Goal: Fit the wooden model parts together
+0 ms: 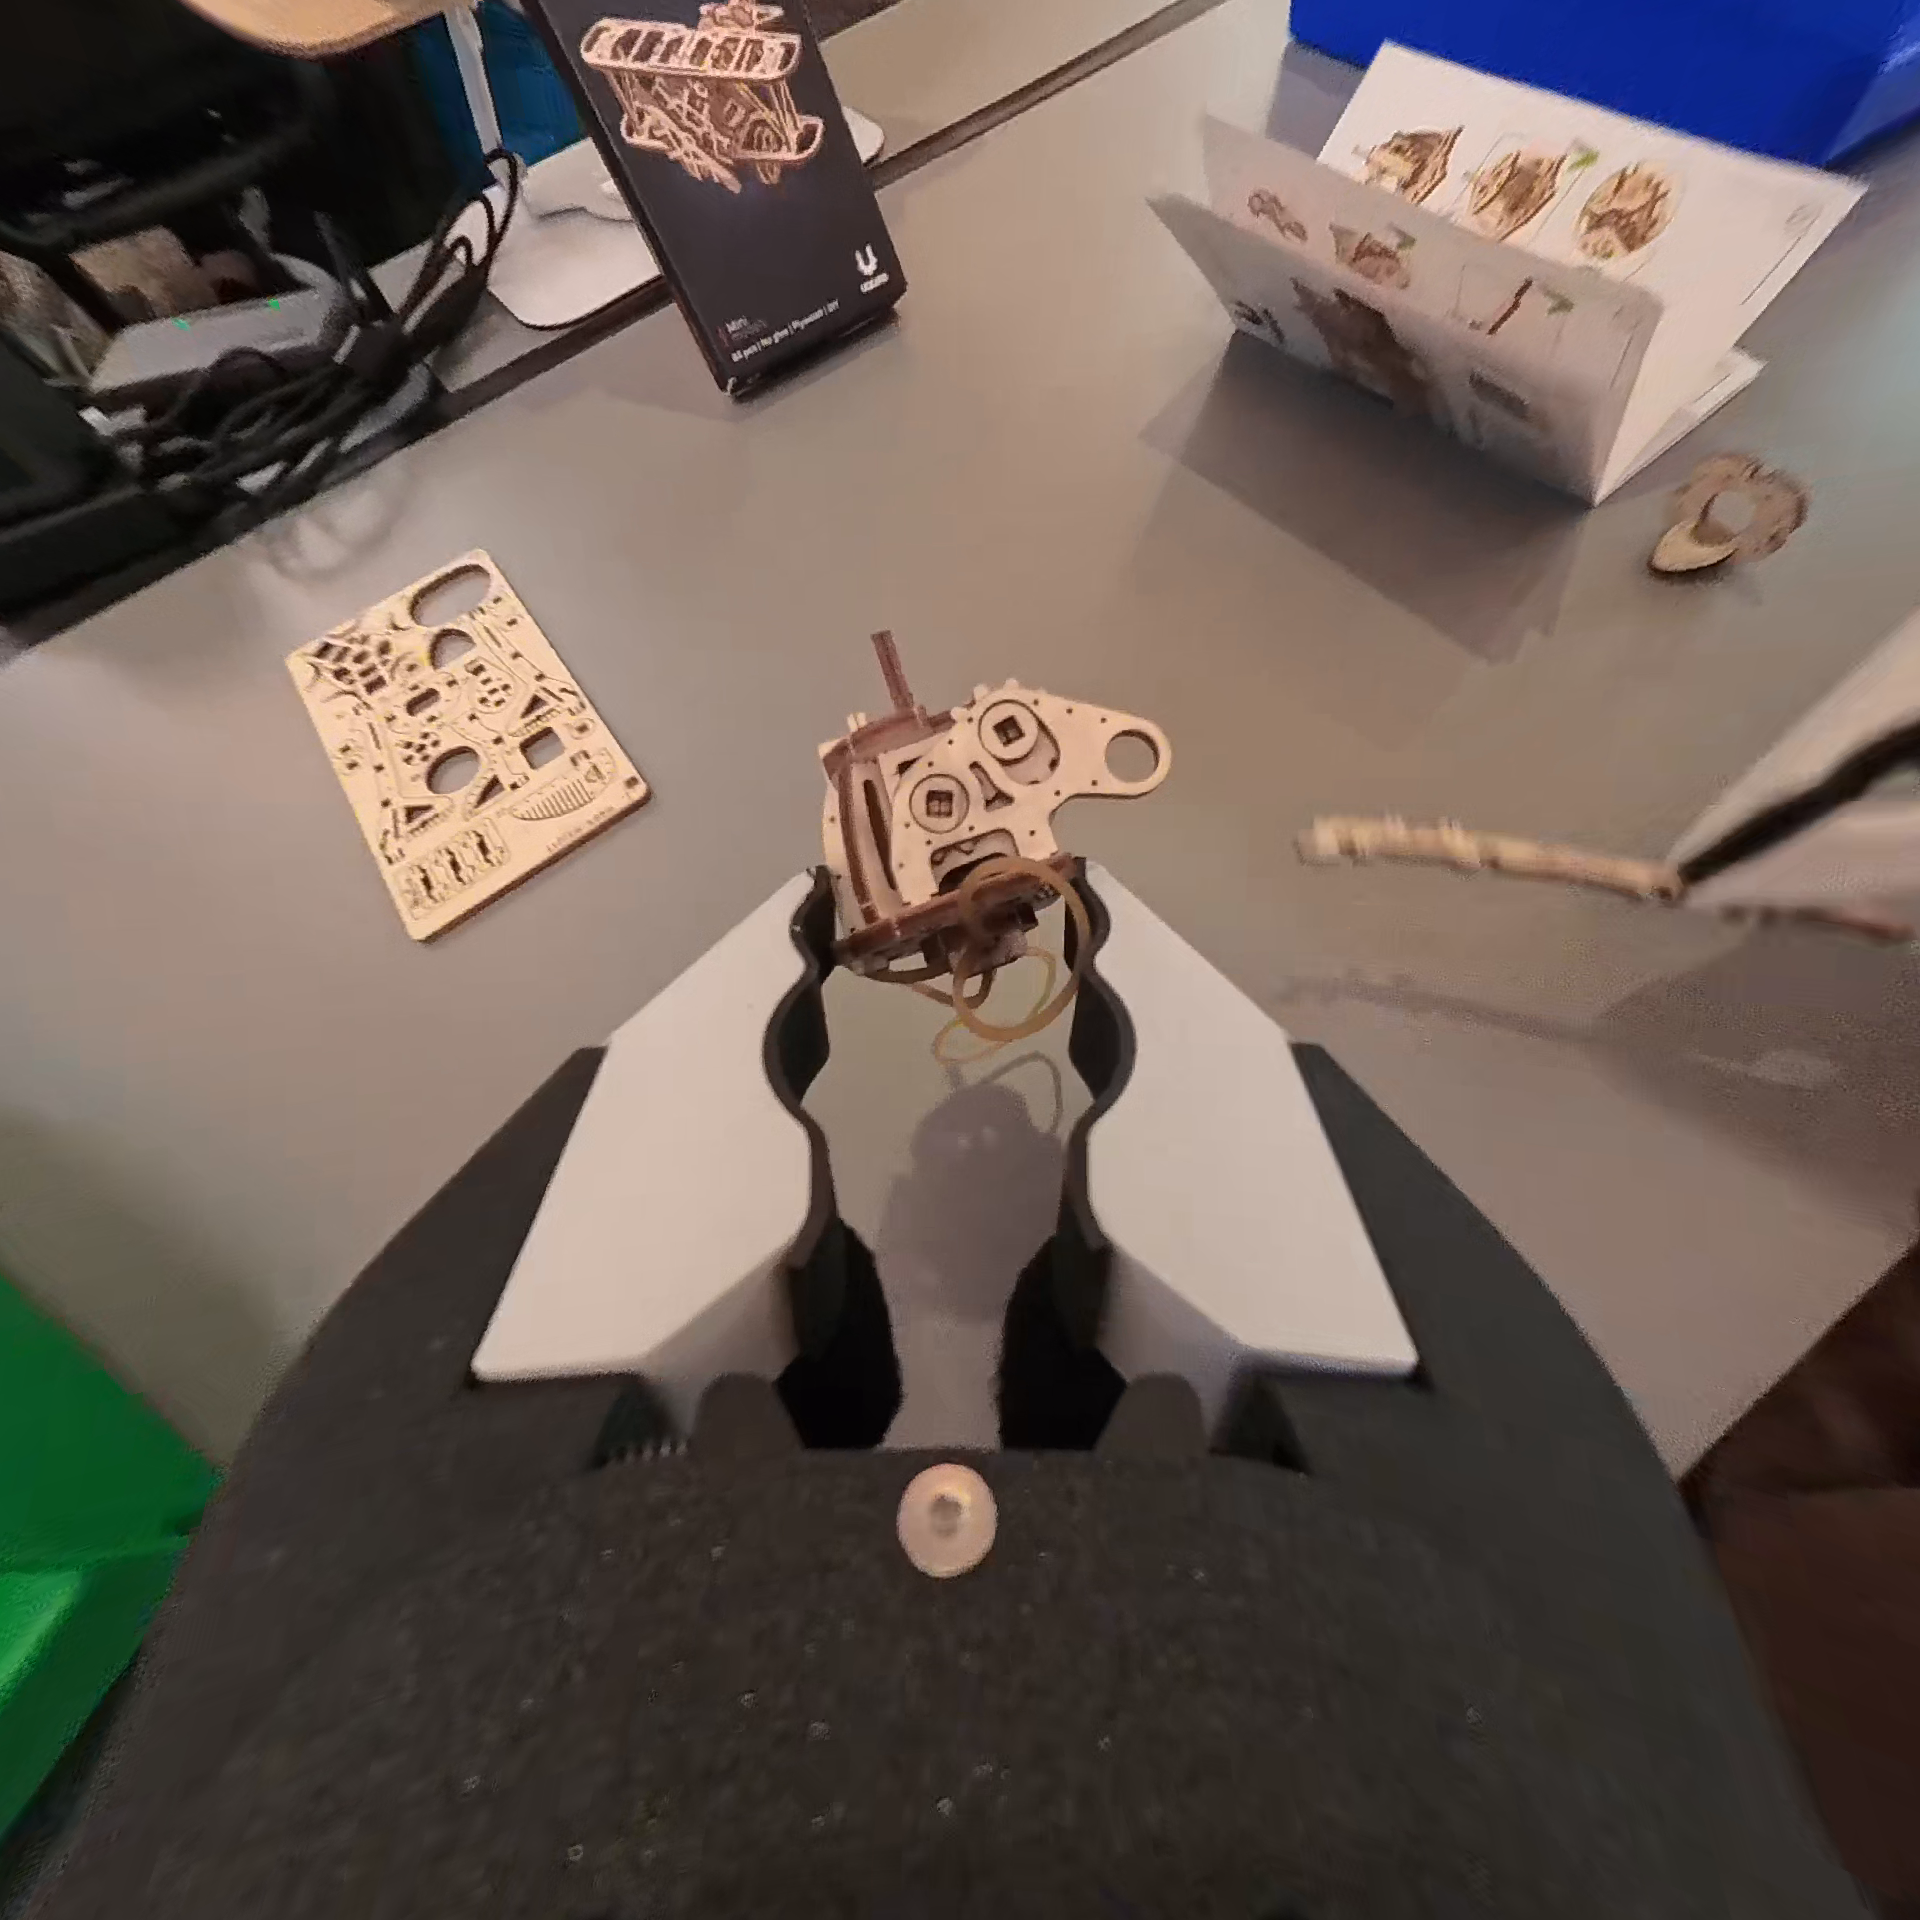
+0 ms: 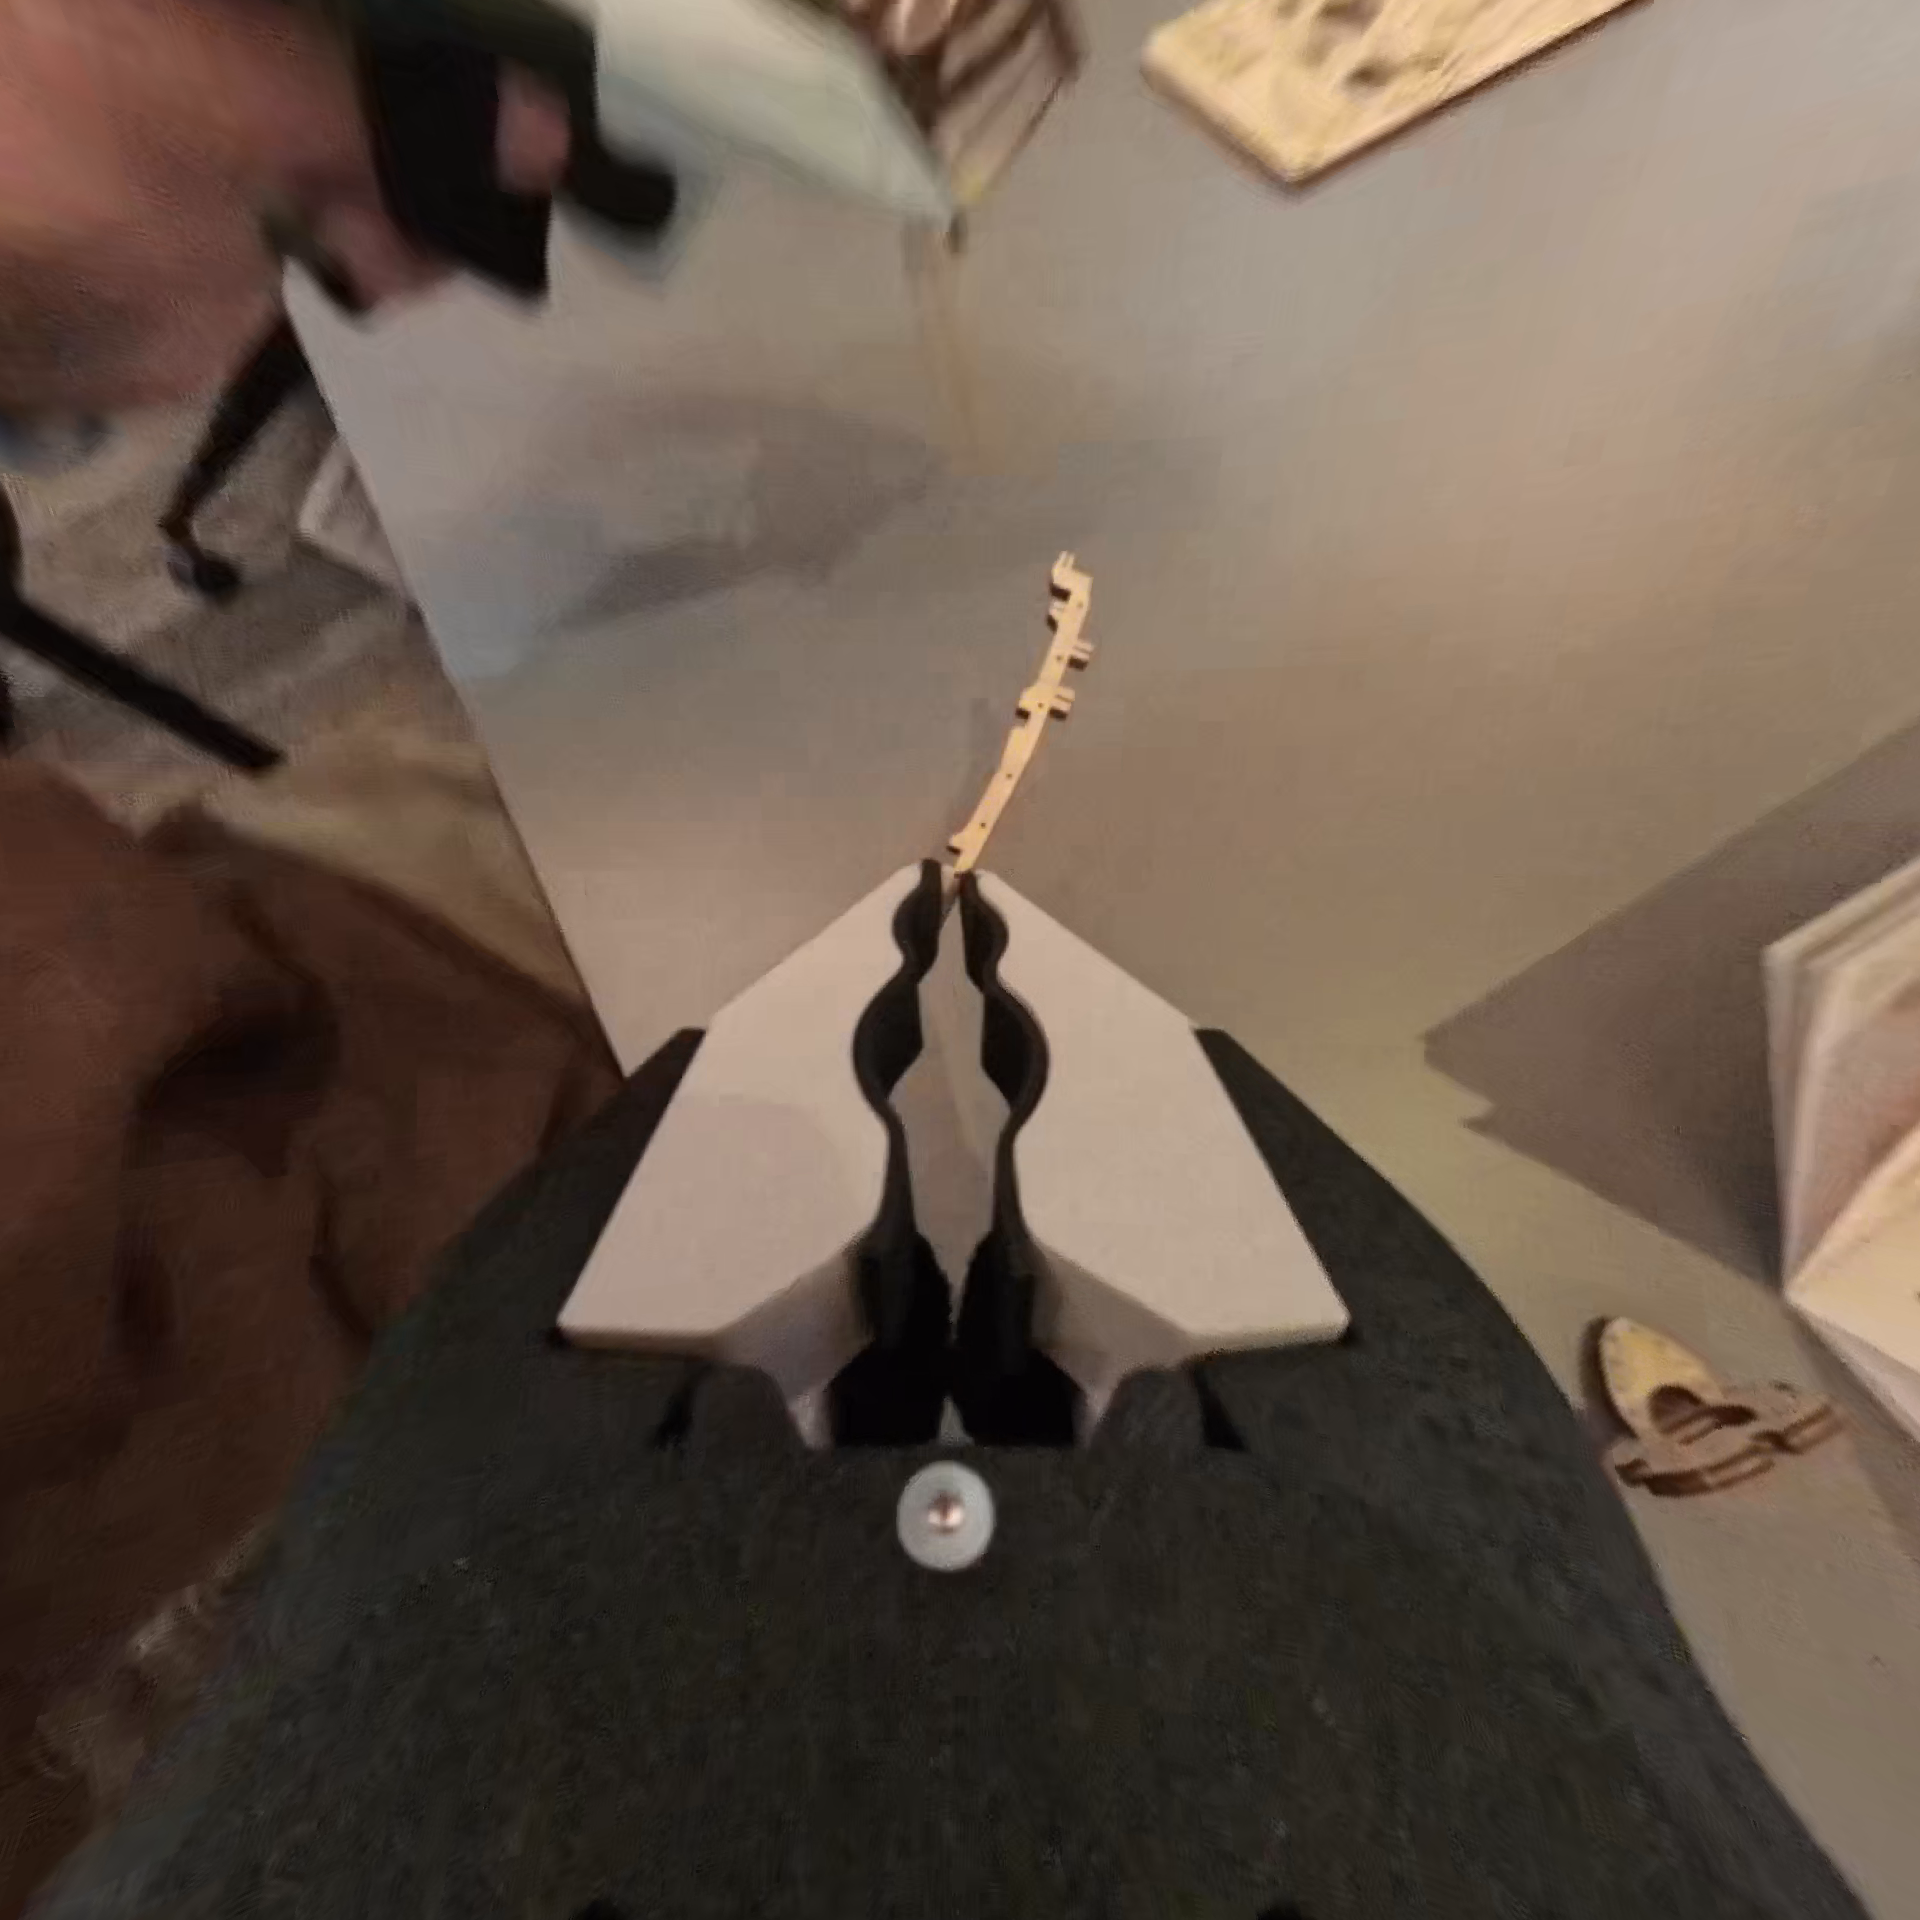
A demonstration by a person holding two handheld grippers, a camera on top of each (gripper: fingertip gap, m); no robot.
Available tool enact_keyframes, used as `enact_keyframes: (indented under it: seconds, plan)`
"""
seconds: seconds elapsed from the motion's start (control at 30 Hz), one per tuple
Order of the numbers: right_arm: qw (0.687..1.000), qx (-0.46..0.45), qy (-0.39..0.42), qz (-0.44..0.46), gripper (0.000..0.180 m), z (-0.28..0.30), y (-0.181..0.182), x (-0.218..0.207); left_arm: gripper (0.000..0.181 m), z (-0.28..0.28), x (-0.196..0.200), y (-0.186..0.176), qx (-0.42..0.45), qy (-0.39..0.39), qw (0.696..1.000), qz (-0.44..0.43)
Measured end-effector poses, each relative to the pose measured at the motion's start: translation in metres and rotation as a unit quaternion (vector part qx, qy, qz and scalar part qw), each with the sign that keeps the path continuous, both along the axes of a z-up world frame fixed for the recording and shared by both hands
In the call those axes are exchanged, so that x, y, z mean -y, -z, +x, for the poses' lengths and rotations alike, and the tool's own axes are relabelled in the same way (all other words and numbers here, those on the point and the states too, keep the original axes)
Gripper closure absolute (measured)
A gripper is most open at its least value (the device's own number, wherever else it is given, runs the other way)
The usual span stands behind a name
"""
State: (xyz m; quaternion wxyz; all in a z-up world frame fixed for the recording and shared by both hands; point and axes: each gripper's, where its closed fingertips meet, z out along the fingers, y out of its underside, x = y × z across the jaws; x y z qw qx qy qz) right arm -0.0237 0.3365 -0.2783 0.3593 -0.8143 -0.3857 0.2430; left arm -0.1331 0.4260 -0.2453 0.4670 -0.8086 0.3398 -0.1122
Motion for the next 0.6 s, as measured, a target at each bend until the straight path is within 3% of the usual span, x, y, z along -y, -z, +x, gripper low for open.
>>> enact_keyframes:
  seconds: [0.07, 0.17, 0.33, 0.6]
  plan:
    - [0.997, -0.048, 0.05, 0.028, 0.177, -0.008, -0.037, -0.023, 0.139, 0.007, 0.002, -0.002, -0.011, -0.004, 1.0, 0.012]
    - [0.994, -0.03, 0.064, 0.088, 0.177, -0.024, -0.067, -0.034, 0.139, 0.02, 0.007, -0.009, 0.021, -0.013, 1.0, 0.016]
    - [0.989, 0.026, 0.086, 0.115, 0.177, -0.032, -0.073, -0.03, 0.139, 0.038, 0.014, -0.031, 0.141, -0.004, 0.99, 0.003]
    - [0.981, 0.071, 0.094, 0.152, 0.177, -0.031, -0.081, -0.029, 0.139, 0.046, 0.015, -0.033, 0.164, -0.005, 0.986, -0.002]
